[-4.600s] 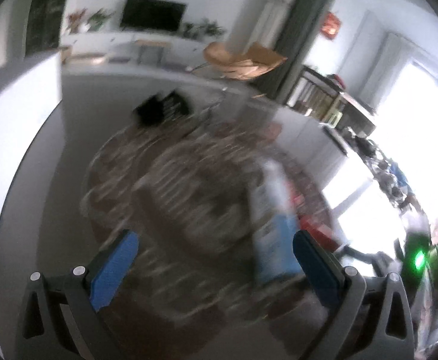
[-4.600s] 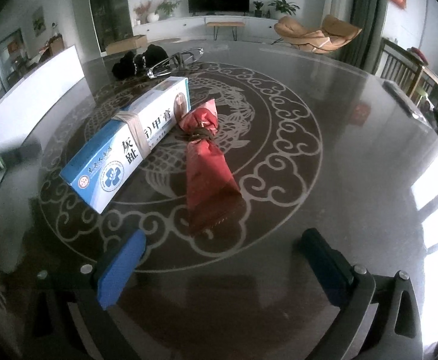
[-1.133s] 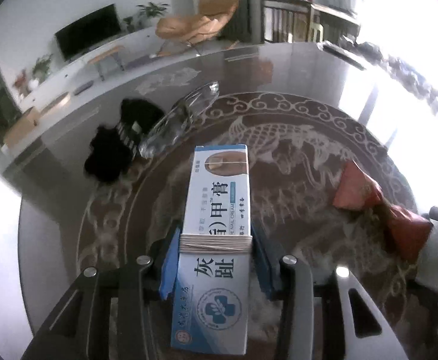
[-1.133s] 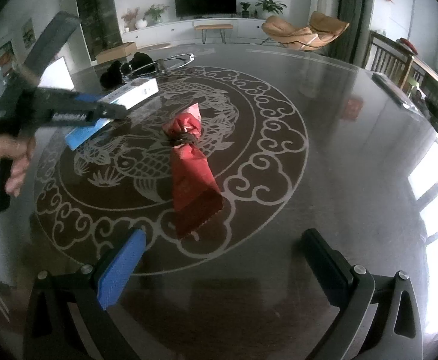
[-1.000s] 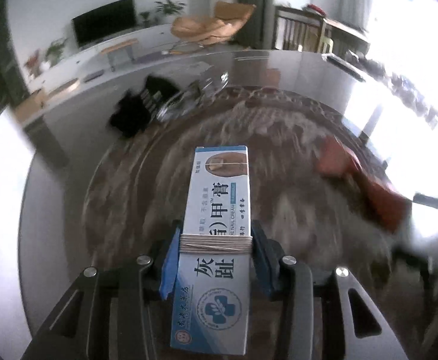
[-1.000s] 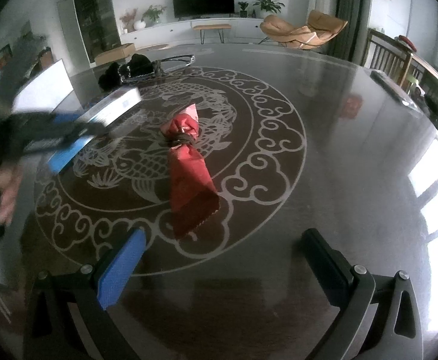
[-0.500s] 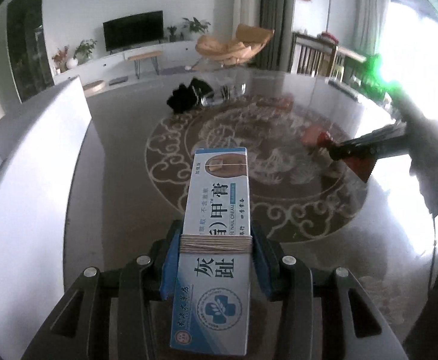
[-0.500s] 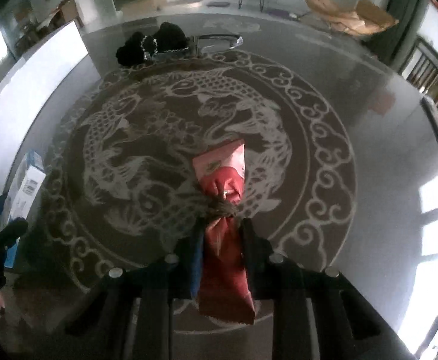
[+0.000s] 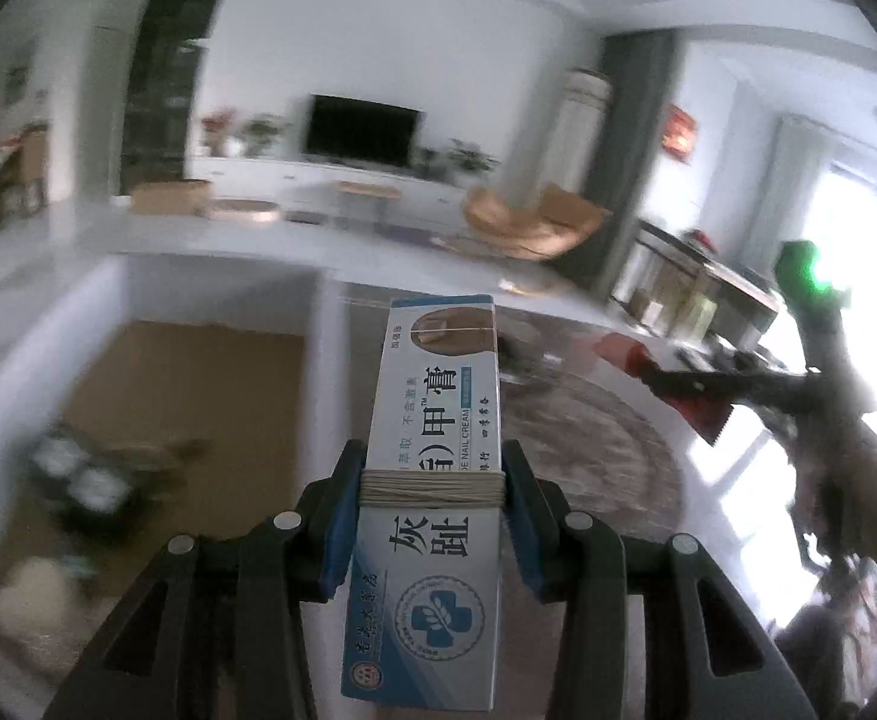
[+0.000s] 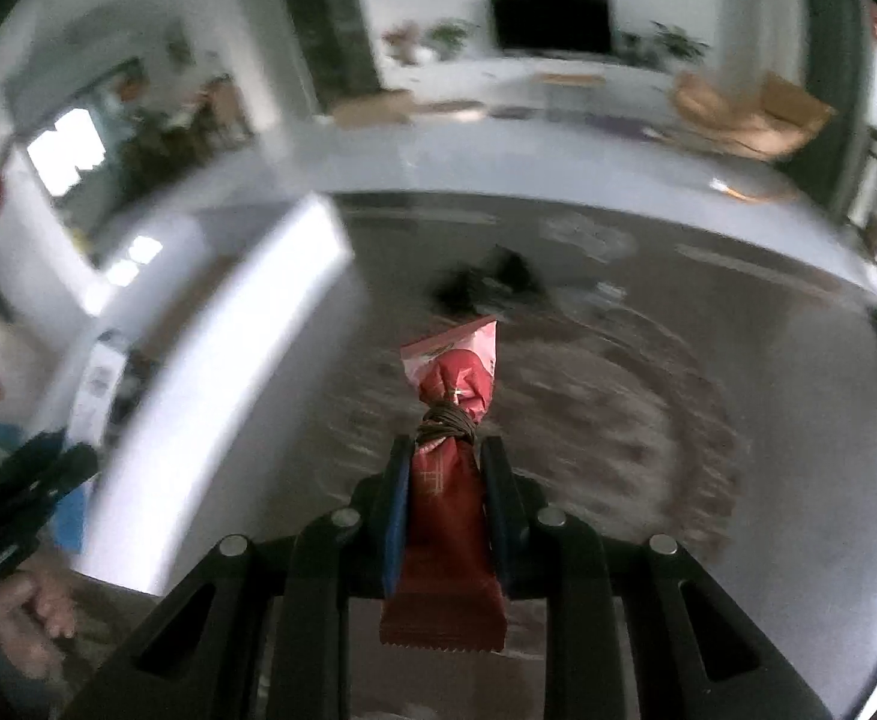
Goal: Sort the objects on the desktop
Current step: 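Carry box and red bag into the white-walled bin and open both tools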
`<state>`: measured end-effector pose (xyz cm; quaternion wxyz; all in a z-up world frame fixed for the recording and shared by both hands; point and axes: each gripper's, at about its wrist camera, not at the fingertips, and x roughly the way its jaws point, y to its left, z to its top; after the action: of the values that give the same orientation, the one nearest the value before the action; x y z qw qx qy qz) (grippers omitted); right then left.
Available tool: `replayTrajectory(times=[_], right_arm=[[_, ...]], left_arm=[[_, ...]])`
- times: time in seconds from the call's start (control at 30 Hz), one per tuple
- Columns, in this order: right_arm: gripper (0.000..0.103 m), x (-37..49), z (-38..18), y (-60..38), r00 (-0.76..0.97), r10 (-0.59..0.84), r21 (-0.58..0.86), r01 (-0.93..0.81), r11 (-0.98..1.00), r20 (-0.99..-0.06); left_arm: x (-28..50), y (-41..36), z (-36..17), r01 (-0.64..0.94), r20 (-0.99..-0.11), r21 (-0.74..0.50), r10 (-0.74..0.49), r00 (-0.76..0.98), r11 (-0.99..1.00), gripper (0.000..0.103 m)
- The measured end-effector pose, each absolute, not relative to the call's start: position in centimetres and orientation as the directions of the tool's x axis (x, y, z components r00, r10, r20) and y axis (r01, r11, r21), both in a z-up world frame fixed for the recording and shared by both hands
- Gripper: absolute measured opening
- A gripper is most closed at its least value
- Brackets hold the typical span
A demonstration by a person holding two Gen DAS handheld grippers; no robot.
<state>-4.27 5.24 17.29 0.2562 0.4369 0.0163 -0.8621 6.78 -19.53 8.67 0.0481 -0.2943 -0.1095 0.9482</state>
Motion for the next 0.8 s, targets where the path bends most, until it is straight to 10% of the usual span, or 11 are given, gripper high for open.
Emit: replayTrajectory(times=[0.33,0.47,0.57,0.8], right_arm=[[0.025,-0.8,15.6,-17.5,-0.241,-0.700,0.387,0.692,-0.609,-0.672],[0.070,-1.0,10.8,-22.2,-0.121,-0.658,0.438,0.656,-0.615,-0.743],[0.071,0.0,10.4,-20.4,-0.127,-0.714,0.483,0.654,-0.582,-0.688],[0.102,2.0,10.0,-7.4,-0.491,-0.608,0.250,0.611,-0.751,-0.625]], left_arm=[[6.9,-33.8,3.0,0.303,-0.769,-0.090,-0.127,-0.627,-0.949,0.046],[6.2,-34.3,0.3,0.369,-0.849,-0.014,-0.184,-0.495,-0.929,0.059],[7.3,-33.5,1.1,0.385,-0.809,-0.030,-0.204,-0.551,-0.923,0.085],[8.2,-28.6,4.1,0.346,-0.687,-0.047,-0.221,-0.693,-0.937,0.088]])
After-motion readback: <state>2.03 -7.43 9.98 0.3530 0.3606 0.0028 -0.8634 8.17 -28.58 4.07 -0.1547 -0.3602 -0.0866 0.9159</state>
